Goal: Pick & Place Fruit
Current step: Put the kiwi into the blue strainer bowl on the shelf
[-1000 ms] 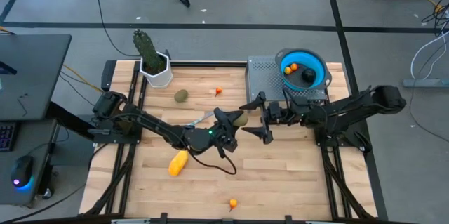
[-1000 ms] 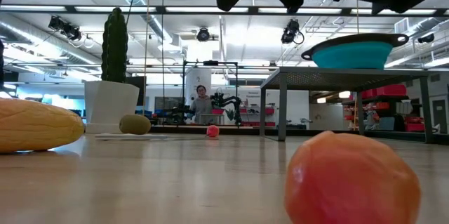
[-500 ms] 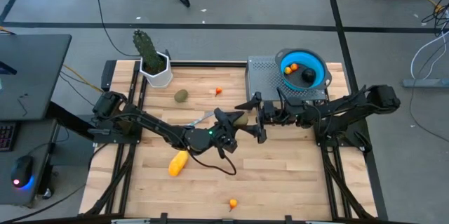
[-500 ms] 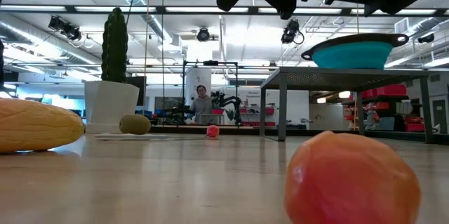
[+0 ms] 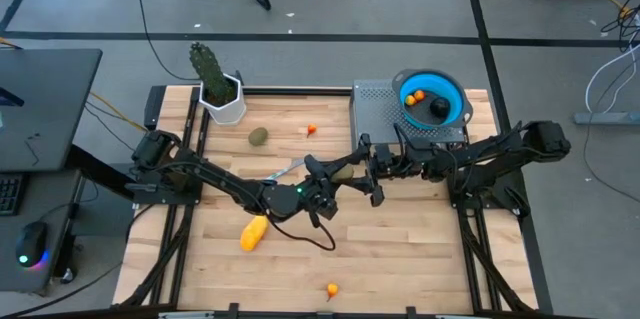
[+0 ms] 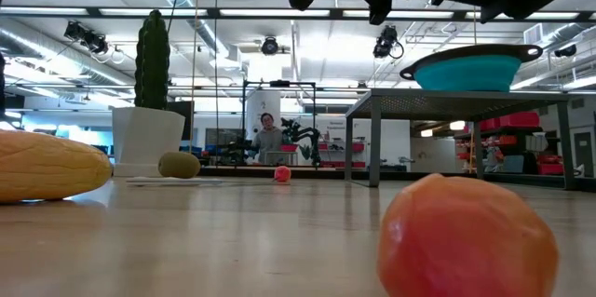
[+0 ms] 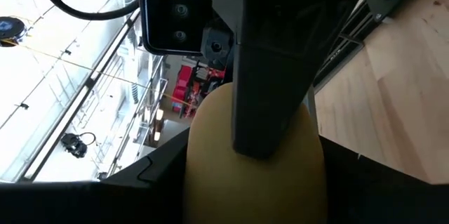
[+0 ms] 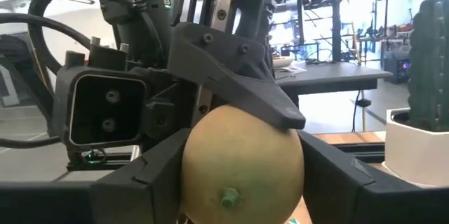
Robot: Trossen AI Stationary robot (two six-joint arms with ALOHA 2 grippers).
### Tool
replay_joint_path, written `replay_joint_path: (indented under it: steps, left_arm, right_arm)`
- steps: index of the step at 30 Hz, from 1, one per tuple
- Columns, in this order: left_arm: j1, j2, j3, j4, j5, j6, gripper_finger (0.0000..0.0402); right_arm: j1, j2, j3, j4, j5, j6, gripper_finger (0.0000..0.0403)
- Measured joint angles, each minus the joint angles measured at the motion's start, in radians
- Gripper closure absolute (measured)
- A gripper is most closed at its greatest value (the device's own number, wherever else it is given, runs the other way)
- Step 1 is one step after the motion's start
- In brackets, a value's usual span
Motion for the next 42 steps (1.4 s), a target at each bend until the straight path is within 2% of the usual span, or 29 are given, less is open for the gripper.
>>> replay_joint_path:
  steps: [8,14,19,22,28,33,37,42]
  left_arm:
    - [-0.005,0.0,0.0,0.012,-0.028,-0.042,0.0155]
    - [-0.031,0.0,0.0,0.027,-0.045,-0.114,0.0116]
    - [-0.036,0.0,0.0,0.032,-0.042,-0.156,0.0077]
    - [-0.037,0.0,0.0,0.058,-0.08,-0.146,0.0058]
    - [-0.065,0.0,0.0,0.169,-0.166,-0.108,0.0043]
    - [-0.066,0.0,0.0,0.189,-0.16,-0.216,0.0042]
    - [-0.042,0.0,0.0,0.135,-0.088,-0.347,0.0042]
    - [0.015,0.0,0.0,-0.017,0.068,-0.537,0.0042]
  right_arm:
    - [0.0,0.0,0.001,-0.006,0.03,-0.011,0.0168]
    - [-0.014,-0.022,0.002,-0.037,0.036,-0.013,0.0168]
    - [-0.015,-0.075,0.001,-0.112,0.051,-0.013,0.0168]
    - [-0.016,-0.118,0.001,-0.187,0.068,-0.042,0.0168]
    - [-0.016,-0.261,0.0,-0.405,0.234,-0.13,0.0168]
    - [-0.016,-0.424,0.0,-0.613,0.433,-0.15,0.0167]
    - [-0.016,-0.561,0.0,-0.764,0.573,-0.158,0.0167]
    - [-0.016,-0.694,0.0,-0.938,0.781,-0.166,0.0167]
